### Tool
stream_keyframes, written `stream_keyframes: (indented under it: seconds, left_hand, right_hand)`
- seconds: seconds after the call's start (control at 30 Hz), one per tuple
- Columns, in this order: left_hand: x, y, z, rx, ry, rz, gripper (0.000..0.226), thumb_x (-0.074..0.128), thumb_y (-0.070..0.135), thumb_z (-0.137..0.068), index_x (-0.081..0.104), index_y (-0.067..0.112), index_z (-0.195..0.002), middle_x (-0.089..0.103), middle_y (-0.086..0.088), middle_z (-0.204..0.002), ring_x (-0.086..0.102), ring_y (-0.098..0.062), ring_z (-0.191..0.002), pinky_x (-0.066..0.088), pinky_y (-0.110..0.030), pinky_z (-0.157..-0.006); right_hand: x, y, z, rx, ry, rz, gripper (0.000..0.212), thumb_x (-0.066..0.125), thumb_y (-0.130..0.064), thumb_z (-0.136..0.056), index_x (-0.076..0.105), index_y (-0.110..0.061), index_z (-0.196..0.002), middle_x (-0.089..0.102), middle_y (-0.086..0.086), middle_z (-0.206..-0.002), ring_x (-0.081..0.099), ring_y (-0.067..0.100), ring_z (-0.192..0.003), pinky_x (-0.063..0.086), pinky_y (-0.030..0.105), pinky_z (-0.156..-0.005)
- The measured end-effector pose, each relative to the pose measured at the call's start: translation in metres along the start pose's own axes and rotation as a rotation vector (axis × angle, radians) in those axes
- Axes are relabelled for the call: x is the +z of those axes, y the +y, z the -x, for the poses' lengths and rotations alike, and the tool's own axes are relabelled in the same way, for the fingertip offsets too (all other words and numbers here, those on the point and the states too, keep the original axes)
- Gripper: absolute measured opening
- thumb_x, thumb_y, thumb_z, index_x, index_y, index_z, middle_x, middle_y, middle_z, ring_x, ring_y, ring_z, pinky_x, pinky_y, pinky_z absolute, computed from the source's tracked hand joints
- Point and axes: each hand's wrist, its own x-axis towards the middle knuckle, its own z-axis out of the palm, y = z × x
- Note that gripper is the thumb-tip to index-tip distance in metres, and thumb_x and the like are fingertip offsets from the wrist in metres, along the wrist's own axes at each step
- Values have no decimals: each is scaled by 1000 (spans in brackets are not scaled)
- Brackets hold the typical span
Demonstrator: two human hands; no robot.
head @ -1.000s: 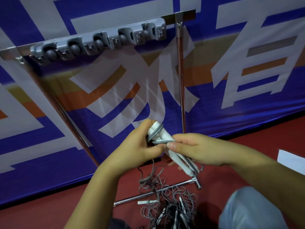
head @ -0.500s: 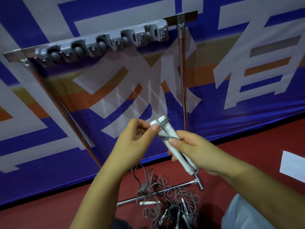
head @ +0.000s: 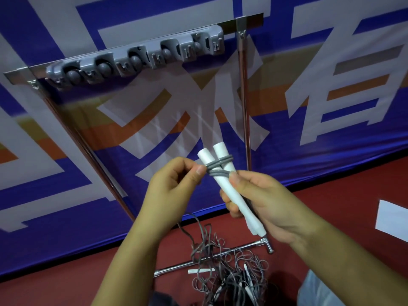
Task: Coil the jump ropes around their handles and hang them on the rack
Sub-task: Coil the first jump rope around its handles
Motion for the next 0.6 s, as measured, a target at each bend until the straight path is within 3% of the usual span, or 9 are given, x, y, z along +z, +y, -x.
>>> stream_keyframes:
  seconds: [0.07,0.17,0.3,0.4,0.47,0.6]
  left_hand:
    - [-1,-4,-1,-38,-44,192,17,63,34,-84,63,19,-93,55,8,-65,43,-5,-55,38,-16,-52]
    - [-4,-15,-4,-44,-223,330,35,64,27,-88,58,23,-122,54,13,-65,41,-4,-56,38,-15,-53]
    - [-11,-18,-8,40,-312,270,34,57,32,-84,67,25,-115,53,7,-70,38,-7,-57,37,-15,-54]
    - [-13,-14,-5,95,-298,223,27,58,26,-86,66,21,-111,63,11,-79,49,-1,-62,42,-13,-60]
    - [-14,-11,-3,133,-304,218,26,57,24,-86,61,16,-111,67,14,-87,57,4,-72,44,-10,-67]
    - [-17,-13,-1,93,-299,286,31,61,27,-80,67,22,-110,66,8,-90,55,-5,-72,46,-14,-66]
  right_hand:
    - [1,1,2,15,-47,-54,35,52,-32,-84,61,-3,-102,59,1,-67,51,8,-55,44,20,-56]
    - [1,0,5,65,-118,-89,29,52,-29,-86,60,-6,-101,61,3,-70,54,10,-55,46,22,-56]
    - [-1,-8,8,179,-242,-157,29,49,-27,-89,59,-5,-104,62,6,-72,65,17,-64,54,29,-55]
    - [-6,-11,7,251,-380,-255,33,46,-26,-91,59,-1,-109,63,10,-78,70,33,-91,59,41,-63]
    - [-9,-11,6,253,-424,-241,34,45,-26,-92,62,-2,-110,68,13,-91,67,37,-99,59,40,-67]
    - [-13,-8,5,250,-462,-99,38,44,-31,-92,60,-7,-117,70,12,-101,71,26,-87,58,31,-66]
